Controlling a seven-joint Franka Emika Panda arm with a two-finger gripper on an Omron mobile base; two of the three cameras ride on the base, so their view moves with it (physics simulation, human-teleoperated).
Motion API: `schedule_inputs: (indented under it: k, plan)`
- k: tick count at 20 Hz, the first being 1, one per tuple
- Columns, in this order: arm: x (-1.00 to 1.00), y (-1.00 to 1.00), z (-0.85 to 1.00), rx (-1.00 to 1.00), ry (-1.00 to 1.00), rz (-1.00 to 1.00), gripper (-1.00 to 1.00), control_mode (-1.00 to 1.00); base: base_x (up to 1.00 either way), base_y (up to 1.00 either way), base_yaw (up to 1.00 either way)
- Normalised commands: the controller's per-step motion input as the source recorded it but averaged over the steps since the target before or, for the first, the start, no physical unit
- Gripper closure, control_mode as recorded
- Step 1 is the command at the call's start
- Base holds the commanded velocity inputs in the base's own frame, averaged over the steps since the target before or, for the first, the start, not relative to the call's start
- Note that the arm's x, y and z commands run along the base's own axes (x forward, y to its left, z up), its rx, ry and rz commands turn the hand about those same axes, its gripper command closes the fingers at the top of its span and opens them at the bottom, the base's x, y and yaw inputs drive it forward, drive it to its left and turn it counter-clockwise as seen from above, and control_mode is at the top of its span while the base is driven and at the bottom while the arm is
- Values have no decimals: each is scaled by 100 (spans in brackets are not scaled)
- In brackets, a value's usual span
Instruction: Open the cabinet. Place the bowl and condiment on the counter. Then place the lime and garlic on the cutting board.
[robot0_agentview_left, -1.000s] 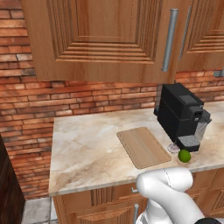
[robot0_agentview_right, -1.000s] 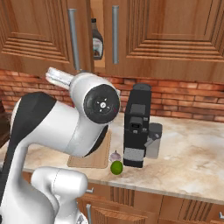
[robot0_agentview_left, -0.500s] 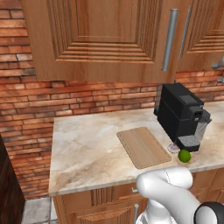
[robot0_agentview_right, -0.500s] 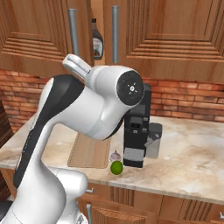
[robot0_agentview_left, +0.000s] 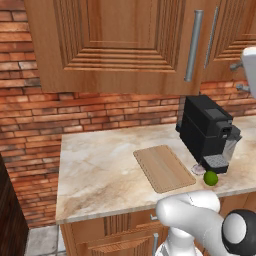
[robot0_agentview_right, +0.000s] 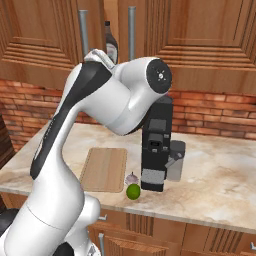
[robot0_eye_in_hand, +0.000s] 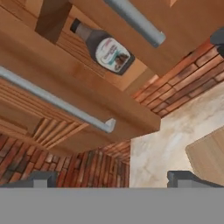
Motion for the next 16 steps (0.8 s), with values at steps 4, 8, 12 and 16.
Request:
schedule_inputs:
  k: [4,8,12,16]
  plan:
    - [20,-3,-4,2,0,2,-100,-100,0,0,0]
    - [25,-1,0,0,0,0,-100,-100,0,0,0]
    - [24,0,0,0,0,0,-100,-100,0,0,0]
    - [26,0,0,0,0,0,-100,-100,0,0,0]
